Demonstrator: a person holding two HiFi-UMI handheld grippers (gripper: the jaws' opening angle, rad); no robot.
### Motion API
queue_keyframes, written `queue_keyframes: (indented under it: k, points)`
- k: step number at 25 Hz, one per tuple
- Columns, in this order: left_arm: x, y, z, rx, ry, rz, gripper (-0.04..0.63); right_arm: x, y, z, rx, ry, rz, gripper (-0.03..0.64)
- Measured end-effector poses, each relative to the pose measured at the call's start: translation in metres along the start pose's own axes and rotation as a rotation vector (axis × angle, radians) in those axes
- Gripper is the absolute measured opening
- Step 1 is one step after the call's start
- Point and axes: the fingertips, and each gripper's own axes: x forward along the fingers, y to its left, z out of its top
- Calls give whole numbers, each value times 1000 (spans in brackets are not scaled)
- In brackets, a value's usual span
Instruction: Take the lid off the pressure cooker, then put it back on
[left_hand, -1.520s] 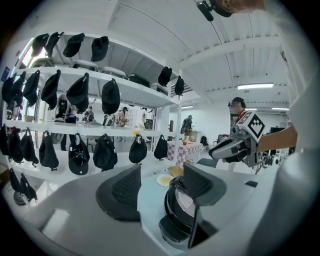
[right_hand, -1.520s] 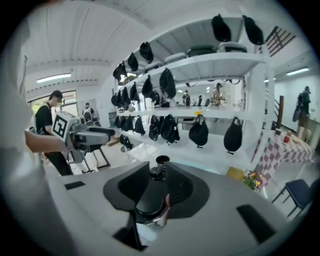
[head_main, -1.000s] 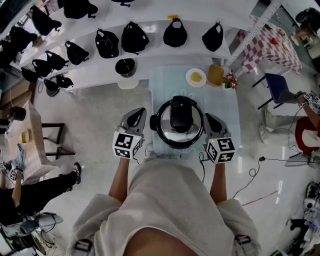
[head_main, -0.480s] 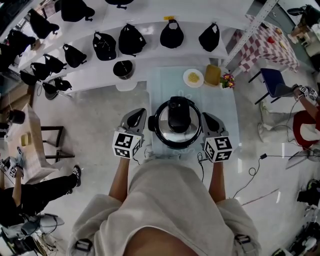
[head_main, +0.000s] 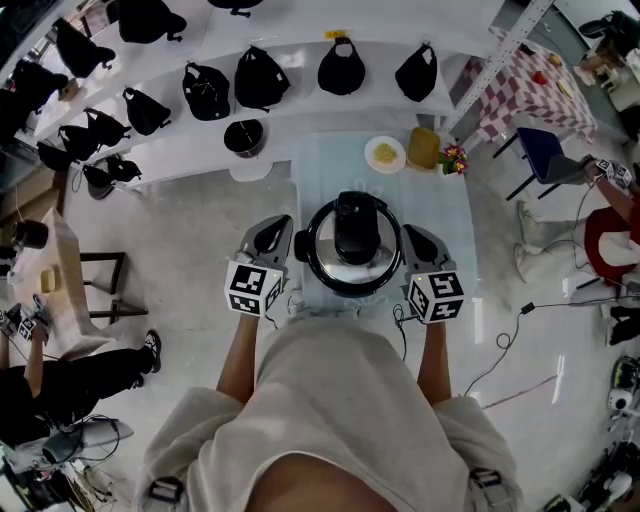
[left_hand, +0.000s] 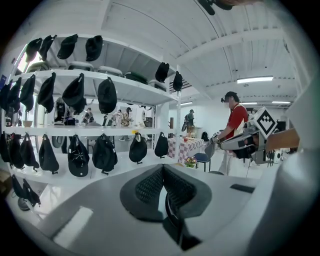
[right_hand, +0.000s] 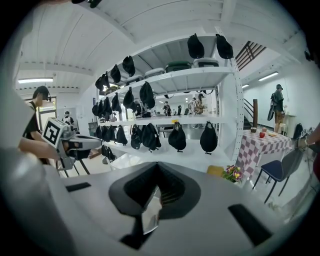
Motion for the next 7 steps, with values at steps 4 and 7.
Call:
queue_keyframes:
  k: [4, 7]
  points:
    - [0, -2, -1, 4, 4, -1, 8, 0, 0, 0, -7, 4, 4, 0]
    - [1, -3, 0, 7, 6, -1, 8, 1, 1, 0, -11, 8, 8, 0]
